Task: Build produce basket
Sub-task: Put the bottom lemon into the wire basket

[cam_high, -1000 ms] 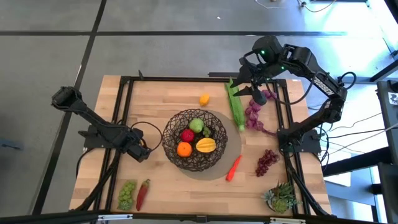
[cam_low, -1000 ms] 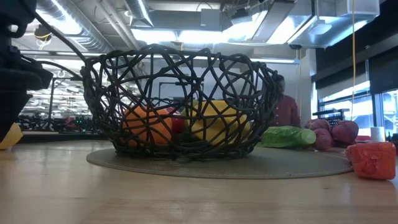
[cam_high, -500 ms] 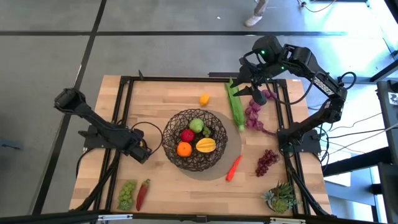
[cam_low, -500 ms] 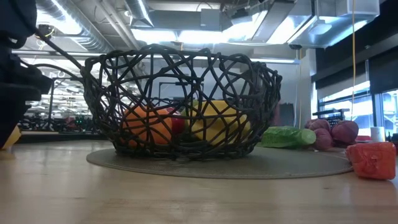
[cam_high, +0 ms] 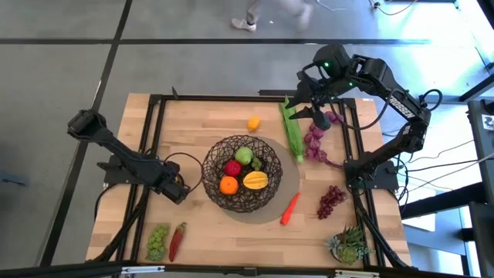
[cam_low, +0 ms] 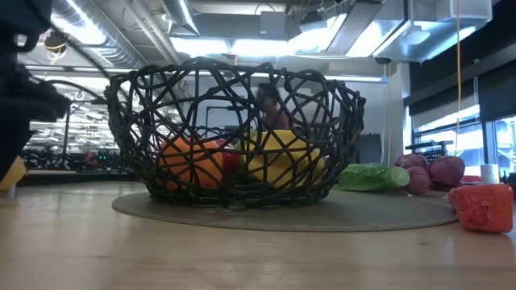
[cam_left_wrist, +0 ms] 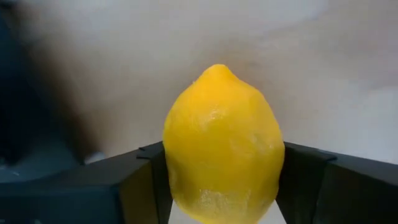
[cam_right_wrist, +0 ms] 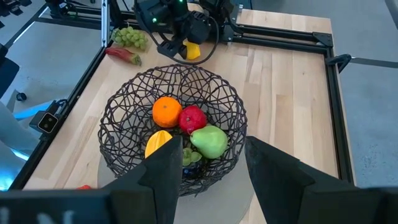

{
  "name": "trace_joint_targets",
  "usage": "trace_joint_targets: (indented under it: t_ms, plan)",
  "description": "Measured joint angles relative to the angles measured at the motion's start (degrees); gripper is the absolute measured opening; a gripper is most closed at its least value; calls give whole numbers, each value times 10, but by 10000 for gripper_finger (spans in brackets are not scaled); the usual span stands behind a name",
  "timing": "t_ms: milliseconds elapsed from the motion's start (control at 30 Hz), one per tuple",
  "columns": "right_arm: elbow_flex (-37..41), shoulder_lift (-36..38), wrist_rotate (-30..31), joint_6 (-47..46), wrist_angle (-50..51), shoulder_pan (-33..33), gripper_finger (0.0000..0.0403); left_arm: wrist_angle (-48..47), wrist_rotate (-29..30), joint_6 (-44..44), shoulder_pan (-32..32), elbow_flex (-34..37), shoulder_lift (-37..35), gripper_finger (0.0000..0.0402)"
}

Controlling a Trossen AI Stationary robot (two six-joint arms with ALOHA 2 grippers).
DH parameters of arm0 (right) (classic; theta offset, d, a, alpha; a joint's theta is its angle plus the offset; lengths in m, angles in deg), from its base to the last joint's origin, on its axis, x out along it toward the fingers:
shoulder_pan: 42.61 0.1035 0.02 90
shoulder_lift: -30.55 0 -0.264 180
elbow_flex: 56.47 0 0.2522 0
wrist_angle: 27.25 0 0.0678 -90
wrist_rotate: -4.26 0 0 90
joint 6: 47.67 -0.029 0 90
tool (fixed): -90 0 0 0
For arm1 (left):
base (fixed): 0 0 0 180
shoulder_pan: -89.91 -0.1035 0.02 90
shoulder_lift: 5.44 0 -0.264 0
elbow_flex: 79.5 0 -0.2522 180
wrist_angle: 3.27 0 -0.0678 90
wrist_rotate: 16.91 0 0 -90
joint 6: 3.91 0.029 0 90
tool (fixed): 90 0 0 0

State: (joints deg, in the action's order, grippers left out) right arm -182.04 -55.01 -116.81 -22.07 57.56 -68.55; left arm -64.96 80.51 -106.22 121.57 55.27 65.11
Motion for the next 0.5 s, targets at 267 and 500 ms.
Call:
trace_joint_targets:
  t_ms: [267,500]
  plan:
    - [0,0,0,1,0,0,177,-73,32,81,0,-103,0,177]
    - [0,0,0,1,0,0,177,-170,161,145,-11,-252,-1,176]
